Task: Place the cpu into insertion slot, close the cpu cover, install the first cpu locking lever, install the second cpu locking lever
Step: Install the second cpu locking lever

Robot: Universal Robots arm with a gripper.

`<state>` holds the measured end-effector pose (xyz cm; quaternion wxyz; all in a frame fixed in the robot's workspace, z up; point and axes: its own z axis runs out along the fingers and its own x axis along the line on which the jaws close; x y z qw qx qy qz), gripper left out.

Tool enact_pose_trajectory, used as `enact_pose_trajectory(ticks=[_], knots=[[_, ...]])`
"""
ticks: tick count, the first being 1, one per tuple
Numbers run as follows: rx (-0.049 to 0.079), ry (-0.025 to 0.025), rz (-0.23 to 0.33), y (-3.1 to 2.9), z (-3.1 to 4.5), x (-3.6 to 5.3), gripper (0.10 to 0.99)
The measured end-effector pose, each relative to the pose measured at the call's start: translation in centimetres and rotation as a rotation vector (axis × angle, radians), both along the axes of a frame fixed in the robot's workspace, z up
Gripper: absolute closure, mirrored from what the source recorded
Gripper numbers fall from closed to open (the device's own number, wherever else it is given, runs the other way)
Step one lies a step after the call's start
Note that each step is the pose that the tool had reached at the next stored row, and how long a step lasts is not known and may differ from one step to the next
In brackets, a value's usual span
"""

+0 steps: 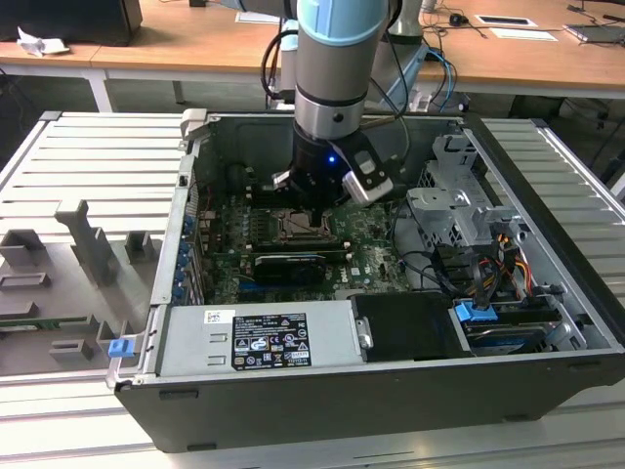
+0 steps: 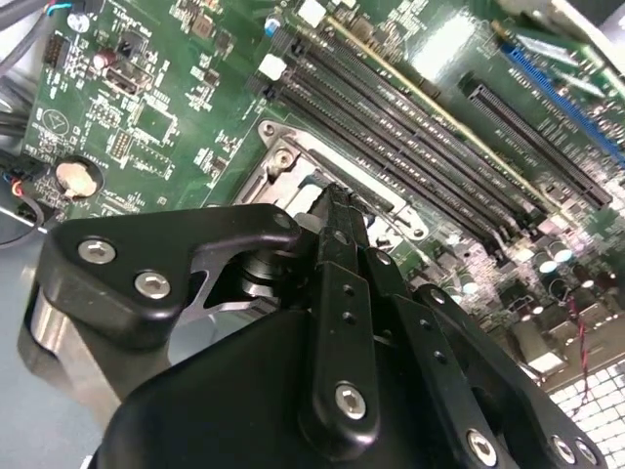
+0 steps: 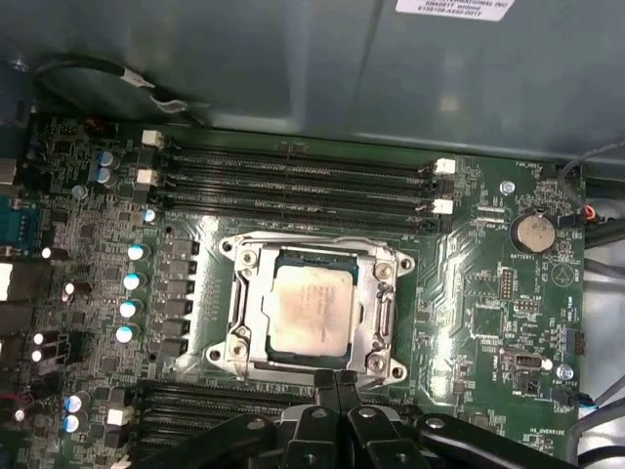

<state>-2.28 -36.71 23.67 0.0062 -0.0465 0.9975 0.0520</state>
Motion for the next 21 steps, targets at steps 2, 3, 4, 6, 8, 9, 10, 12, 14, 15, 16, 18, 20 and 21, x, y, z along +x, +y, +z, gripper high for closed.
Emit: enact_pose_trajectory(ticks=[2,3,4,6,8,9,10,12,14,15,16,18,20,21], knots=[[0.001,0.0000,0.000,-0.25,0.00,-0.09,0.980],[0.004,0.0001,0.000,-0.55,0.00,-0.28,0.980],[0.008,-0.0001,0.000,-0.73,-0.01,-0.49,0.980],[0.025,0.0000,0.000,-0.95,-0.03,-1.25,0.980],[0.035,0.0000,0.000,-1.12,-0.10,-1.98,0.980],[0.039,-0.0001,0.001,-1.18,-0.25,-2.20,0.980],[0.041,-0.0001,0.001,-1.22,-0.58,-2.40,0.980],[0.041,0.0002,0.002,-1.24,-1.29,-2.55,0.980],[0.069,0.0000,0.002,-1.63,-1.46,-3.06,0.980],[0.077,-0.0001,0.002,-1.68,-1.47,-3.32,0.980],[0.085,-0.0002,0.002,-1.77,-1.48,-3.52,0.980],[0.098,-0.0001,0.002,-2.04,-1.48,-3.98,0.980],[0.106,-0.0002,0.002,-2.50,-1.52,-4.21,0.980],[0.114,-0.0001,0.002,-2.94,-1.52,-4.32,0.980]])
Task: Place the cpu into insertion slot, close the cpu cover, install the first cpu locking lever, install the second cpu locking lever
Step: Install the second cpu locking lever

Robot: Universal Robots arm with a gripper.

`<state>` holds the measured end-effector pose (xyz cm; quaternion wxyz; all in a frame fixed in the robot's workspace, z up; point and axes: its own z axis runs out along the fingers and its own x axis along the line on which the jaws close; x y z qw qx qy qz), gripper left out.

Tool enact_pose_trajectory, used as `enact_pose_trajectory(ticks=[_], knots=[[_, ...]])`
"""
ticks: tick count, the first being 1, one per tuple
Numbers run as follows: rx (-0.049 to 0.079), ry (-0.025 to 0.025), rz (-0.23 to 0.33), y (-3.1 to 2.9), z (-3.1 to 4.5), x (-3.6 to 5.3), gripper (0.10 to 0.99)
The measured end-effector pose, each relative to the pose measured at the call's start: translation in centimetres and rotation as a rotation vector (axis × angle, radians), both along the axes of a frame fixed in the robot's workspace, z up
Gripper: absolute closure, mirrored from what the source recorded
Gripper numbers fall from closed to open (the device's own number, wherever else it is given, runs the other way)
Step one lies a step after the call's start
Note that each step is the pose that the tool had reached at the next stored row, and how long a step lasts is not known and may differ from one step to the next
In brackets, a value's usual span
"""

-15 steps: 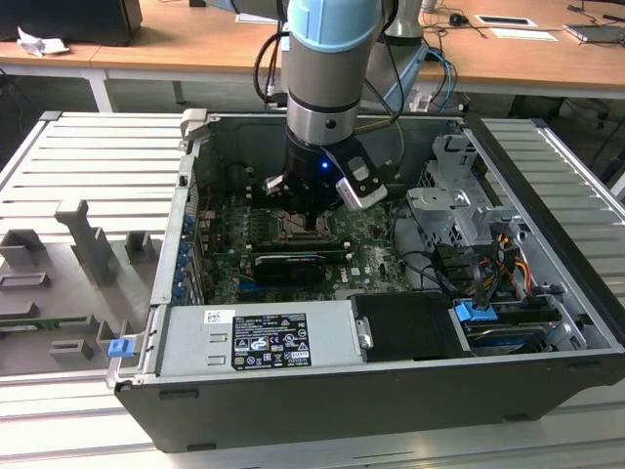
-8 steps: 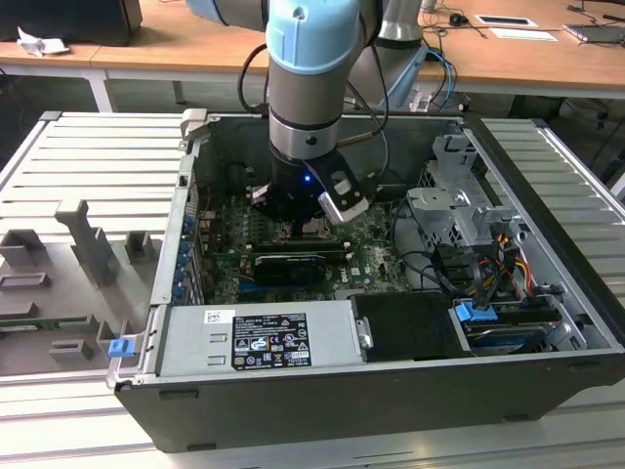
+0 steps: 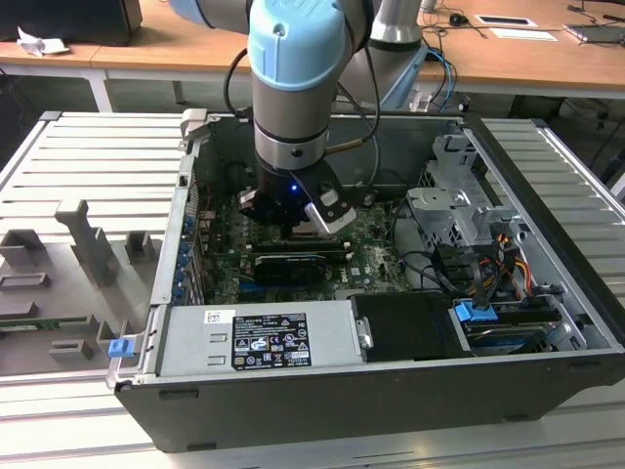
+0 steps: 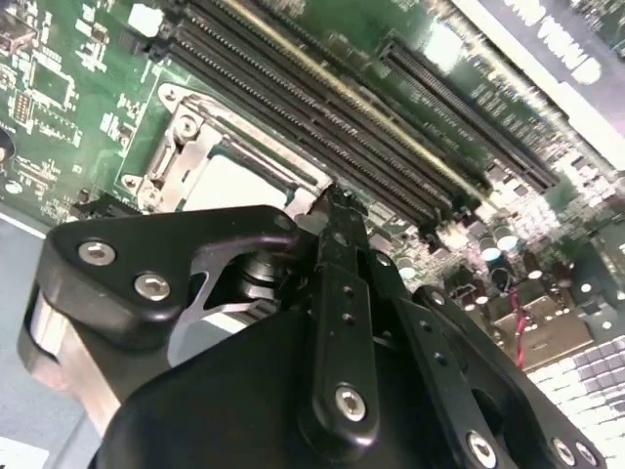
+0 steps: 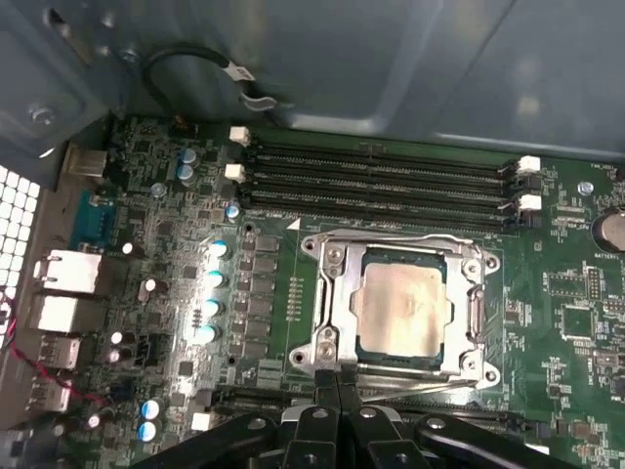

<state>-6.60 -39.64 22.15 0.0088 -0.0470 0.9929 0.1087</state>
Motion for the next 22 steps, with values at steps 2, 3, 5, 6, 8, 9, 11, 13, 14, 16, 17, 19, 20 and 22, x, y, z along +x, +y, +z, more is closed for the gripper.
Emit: enact_pose_trajectory(ticks=[2,3,5,6,8,9,11,13,14,16,17,19,20,22], knots=[[0.026,-0.0001,0.000,-0.40,-0.04,-0.20,0.980],[0.033,-0.0001,0.000,-0.56,-0.10,-0.23,0.980],[0.039,0.0000,0.000,-0.74,-0.32,-0.42,0.980],[0.041,0.0000,0.000,-0.79,-0.44,-0.56,0.980],[0.044,-0.0001,0.000,-0.80,-0.74,-0.73,0.980],[0.047,0.0000,0.000,-0.81,-0.95,-0.85,0.980],[0.056,0.0000,0.000,-0.81,-1.32,-1.01,0.980],[0.062,-0.0002,0.000,-0.80,-1.51,-1.06,0.980],[0.066,-0.0002,0.000,-0.81,-1.66,-1.08,0.980],[0.072,-0.0001,0.000,-0.81,-1.84,-1.09,0.980],[0.076,-0.0002,0.000,-0.81,-1.97,-1.11,0.980],[0.082,-0.0004,0.001,-0.80,-2.16,-1.14,0.980],[0.086,-0.0004,0.001,-0.80,-2.26,-1.15,0.980],[0.112,-0.0003,0.004,-0.80,-2.84,-1.40,0.980]])
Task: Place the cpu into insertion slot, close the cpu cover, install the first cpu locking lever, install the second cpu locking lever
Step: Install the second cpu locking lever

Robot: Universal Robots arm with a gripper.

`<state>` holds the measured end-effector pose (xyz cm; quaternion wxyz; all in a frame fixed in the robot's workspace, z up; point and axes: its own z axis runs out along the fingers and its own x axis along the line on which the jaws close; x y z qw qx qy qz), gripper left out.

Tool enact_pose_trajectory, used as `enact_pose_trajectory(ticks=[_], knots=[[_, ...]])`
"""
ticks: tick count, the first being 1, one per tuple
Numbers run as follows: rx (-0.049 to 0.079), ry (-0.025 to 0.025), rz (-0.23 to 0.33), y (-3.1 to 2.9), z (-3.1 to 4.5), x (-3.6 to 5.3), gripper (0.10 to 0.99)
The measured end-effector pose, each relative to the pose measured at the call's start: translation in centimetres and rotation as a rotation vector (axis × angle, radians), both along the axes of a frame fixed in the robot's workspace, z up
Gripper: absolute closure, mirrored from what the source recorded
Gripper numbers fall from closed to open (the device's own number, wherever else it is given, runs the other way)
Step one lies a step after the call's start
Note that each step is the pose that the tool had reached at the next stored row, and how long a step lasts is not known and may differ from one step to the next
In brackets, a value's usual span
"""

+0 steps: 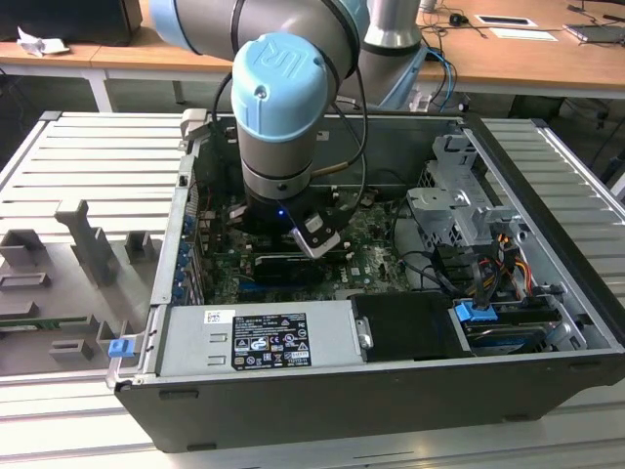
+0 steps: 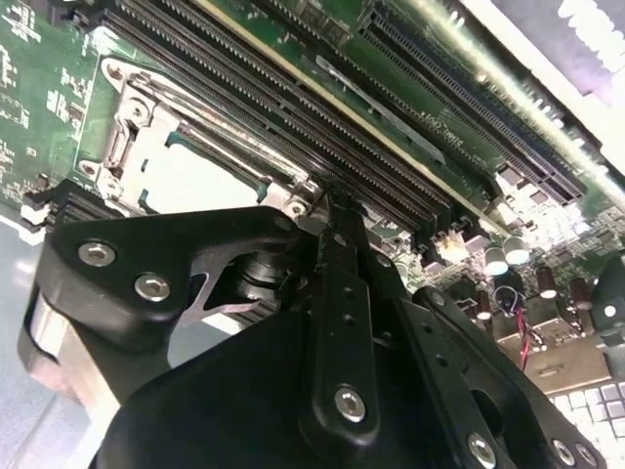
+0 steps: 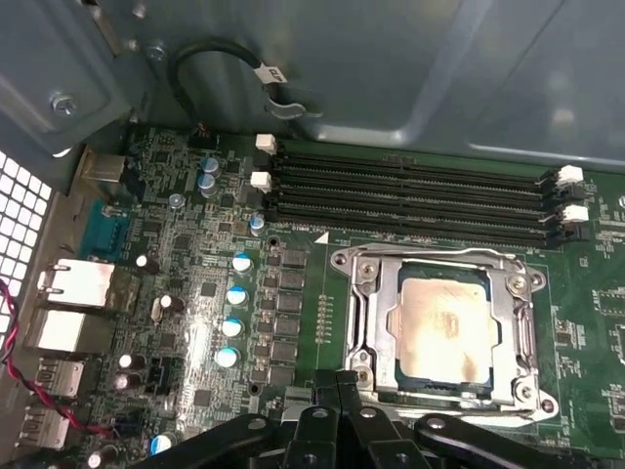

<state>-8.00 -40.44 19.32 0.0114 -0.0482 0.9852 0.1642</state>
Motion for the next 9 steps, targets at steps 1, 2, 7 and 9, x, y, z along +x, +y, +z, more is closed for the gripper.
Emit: enact_pose_trajectory(ticks=[1,2,7,9], knots=[[0.006,0.0003,0.000,-0.01,-0.05,-0.07,0.980],[0.008,0.0002,0.001,-0.01,-0.06,-0.08,0.980],[0.013,0.0000,0.000,0.00,0.68,-0.10,0.980],[0.014,-0.0001,0.001,0.00,0.90,-0.14,0.980]])
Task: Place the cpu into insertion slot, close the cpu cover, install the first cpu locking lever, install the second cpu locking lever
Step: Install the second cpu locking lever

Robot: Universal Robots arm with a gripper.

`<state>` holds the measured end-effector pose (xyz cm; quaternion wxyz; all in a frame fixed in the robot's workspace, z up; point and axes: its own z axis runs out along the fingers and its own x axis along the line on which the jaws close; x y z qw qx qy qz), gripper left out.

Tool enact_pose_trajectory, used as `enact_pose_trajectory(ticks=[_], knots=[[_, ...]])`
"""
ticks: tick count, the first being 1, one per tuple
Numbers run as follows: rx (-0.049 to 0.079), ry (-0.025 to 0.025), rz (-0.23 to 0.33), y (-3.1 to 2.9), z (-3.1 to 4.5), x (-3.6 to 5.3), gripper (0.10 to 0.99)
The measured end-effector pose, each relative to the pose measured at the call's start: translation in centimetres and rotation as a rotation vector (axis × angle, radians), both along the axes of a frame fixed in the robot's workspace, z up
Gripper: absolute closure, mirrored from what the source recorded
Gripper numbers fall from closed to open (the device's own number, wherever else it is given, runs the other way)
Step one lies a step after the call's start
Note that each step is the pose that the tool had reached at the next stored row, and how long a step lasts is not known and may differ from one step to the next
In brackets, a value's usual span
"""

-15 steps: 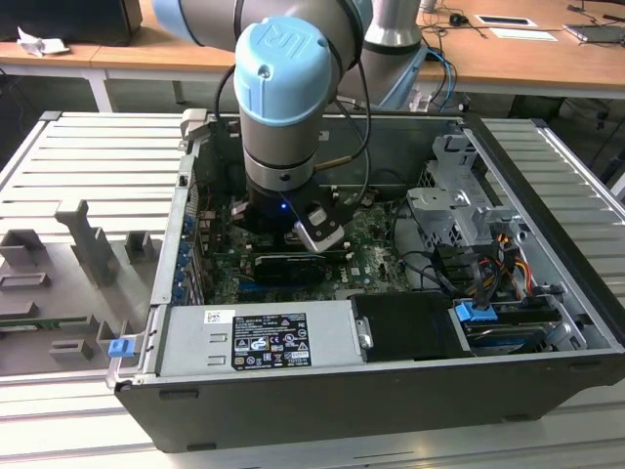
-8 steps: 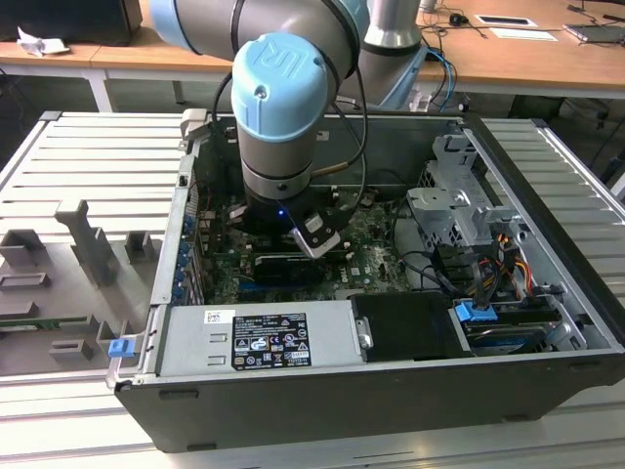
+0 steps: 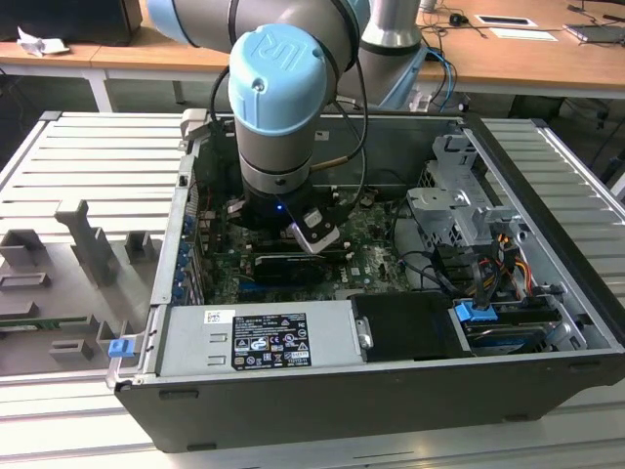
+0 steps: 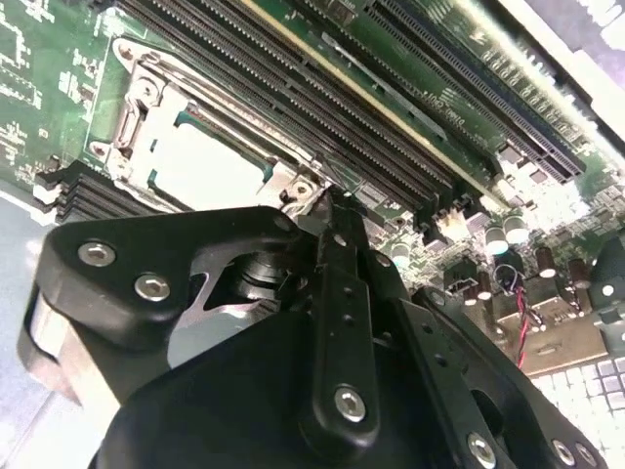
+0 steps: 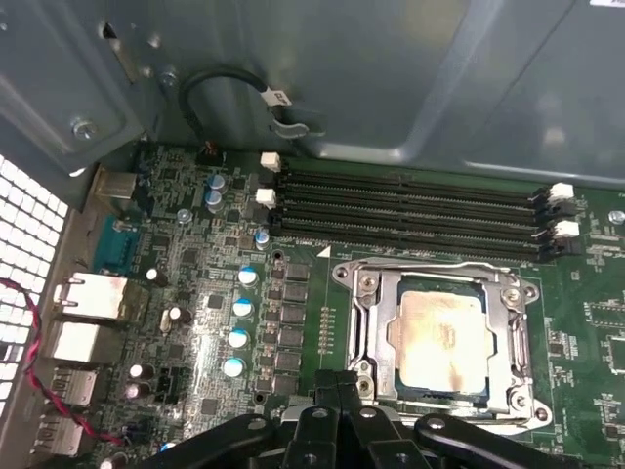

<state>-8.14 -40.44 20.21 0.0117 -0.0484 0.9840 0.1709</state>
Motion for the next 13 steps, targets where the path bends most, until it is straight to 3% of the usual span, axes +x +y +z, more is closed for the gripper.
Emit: enact_pose_trajectory(ticks=[7,10,13], knots=[[0.001,0.0004,0.000,0.04,-0.85,0.01,0.980],[0.000,-0.0001,0.000,0.02,-0.78,-0.09,0.980],[0.001,-0.0002,0.000,0.04,-0.16,-0.09,0.980]])
